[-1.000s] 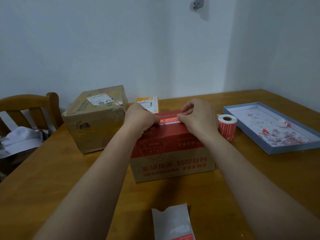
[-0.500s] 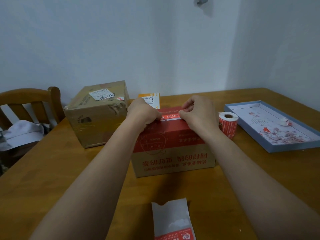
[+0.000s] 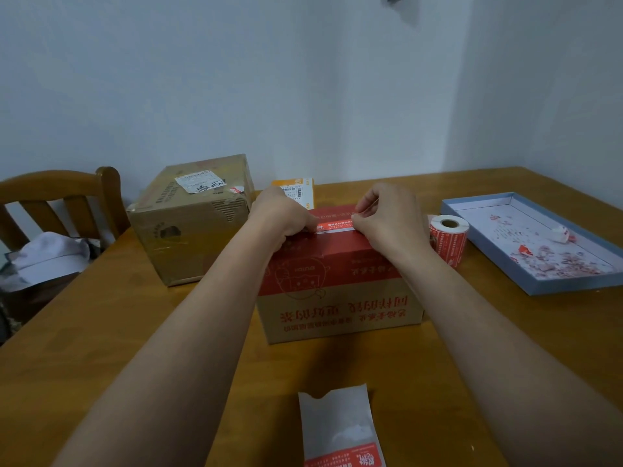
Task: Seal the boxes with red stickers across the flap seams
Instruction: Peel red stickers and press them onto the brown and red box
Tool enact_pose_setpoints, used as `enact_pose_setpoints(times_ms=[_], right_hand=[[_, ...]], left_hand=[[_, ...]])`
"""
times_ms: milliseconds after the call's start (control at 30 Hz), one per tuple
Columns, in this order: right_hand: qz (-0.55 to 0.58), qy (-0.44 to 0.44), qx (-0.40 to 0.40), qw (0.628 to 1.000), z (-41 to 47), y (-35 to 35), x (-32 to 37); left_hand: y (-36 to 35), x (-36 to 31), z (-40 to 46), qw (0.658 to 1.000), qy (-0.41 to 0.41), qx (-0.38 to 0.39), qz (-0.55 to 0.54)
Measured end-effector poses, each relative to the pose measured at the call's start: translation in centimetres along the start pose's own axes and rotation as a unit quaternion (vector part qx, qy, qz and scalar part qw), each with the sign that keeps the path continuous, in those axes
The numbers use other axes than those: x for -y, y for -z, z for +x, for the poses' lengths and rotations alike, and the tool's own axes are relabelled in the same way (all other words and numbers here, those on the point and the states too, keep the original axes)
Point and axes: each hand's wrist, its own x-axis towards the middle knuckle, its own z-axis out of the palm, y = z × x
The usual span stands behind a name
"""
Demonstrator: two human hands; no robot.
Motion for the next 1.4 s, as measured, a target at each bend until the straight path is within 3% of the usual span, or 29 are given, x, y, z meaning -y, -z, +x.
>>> enact_pose_setpoints(times_ms=[300, 667, 967, 1133, 1267, 1400], right_hand=[[0.007, -0.034, 0.029, 0.999, 0.5, -0.2, -0.4], [0.022, -0.068, 0.045, 0.996, 1.0, -0.3, -0.2], [0.026, -0.086, 0.077, 0.993, 1.5, 0.1, 0.3], [0.036, -0.056, 0.067, 0.996, 1.2, 0.0, 0.1], [0.024, 0.014, 0.047, 0.999, 0.5, 0.0, -0.2], [-0.010, 0.040, 0.050, 0.998, 0.9, -0.5, -0.2]], left_hand=[[0.3, -0.4, 0.0, 0.999, 0.002, 0.019, 0.034], [0.8, 0.1, 0.0, 0.999, 0.028, 0.031, -0.022], [0.7, -0.4, -0.5, 0.998, 0.024, 0.049, -0.008], [0.3, 0.2, -0.6, 1.000, -0.021, 0.017, 0.001], [-0.3, 1.6, -1.5, 0.991, -0.119, -0.054, -0.010], [-1.0, 1.8, -2.6, 0.971, -0.205, -0.098, 0.070]])
